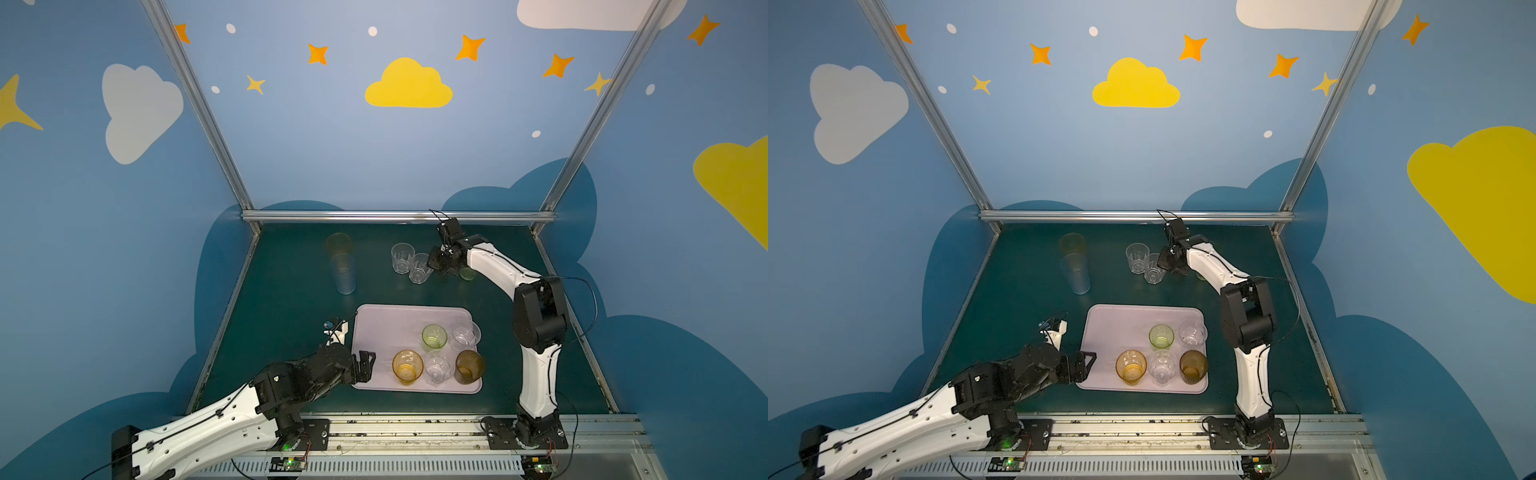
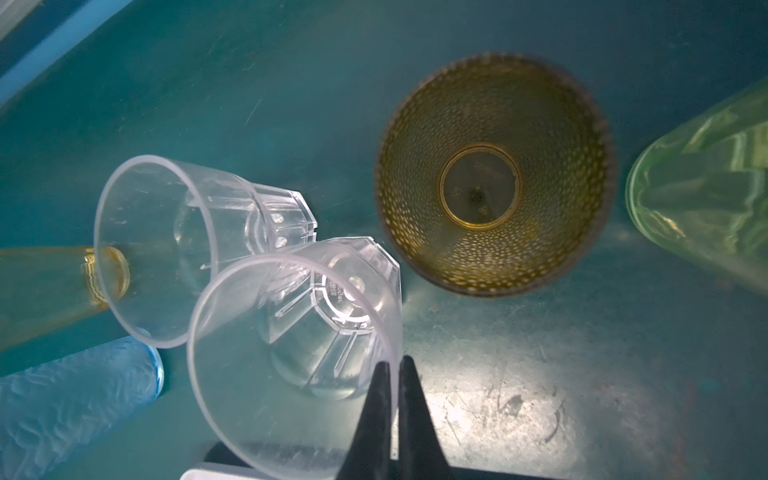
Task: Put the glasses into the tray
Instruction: 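Lower the right gripper into the nearer clear glass and close on its rim, then lift the clear glass with the right gripper and carry it over the tray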
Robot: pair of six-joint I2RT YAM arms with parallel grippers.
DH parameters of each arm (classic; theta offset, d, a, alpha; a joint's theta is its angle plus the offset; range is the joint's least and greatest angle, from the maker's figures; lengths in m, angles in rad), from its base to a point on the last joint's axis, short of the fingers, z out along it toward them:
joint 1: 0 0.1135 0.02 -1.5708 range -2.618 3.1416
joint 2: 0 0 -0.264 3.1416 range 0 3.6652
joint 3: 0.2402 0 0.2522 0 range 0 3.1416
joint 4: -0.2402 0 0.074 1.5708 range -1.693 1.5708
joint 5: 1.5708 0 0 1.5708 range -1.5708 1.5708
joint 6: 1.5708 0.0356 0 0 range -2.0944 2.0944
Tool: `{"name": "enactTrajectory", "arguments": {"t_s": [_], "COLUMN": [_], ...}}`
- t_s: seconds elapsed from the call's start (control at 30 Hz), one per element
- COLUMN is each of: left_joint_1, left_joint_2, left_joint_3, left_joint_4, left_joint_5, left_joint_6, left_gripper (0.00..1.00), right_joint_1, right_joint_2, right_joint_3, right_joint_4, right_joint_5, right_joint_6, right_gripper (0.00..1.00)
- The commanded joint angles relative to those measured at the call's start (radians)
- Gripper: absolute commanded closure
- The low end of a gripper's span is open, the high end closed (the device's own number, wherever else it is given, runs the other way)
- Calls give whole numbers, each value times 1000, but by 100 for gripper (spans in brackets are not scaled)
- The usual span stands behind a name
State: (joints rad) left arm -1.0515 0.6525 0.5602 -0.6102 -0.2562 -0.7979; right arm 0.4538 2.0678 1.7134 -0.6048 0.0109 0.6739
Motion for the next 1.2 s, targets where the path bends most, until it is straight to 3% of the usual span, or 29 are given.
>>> {"name": "enactTrajectory", "arguments": {"t_s": [0.0, 0.5, 0.67, 1.17], "left_joint_1": [5, 5, 5, 5], "left_joint_2": [-4, -13, -36, -100], "left_joint_3": [-6, -2, -11, -23], "left_joint_4": [6, 4, -4, 13], "left_joint_5": [-2, 17, 18, 37], "left_joint_6": [0, -14, -15, 2], "left_gripper": [0, 0, 0, 0], "right_joint_1": [11, 29, 34, 70], "right_joint_2": [-15, -101, -211, -462], "right_joint_3": [-38, -90, -210, -358], "right_joint_4": [-41, -39, 53, 35], "right_joint_5": [7, 15, 7, -29], "right_joint_6": [-14, -30, -16, -16], "right_gripper": [97, 100, 100, 100]}}
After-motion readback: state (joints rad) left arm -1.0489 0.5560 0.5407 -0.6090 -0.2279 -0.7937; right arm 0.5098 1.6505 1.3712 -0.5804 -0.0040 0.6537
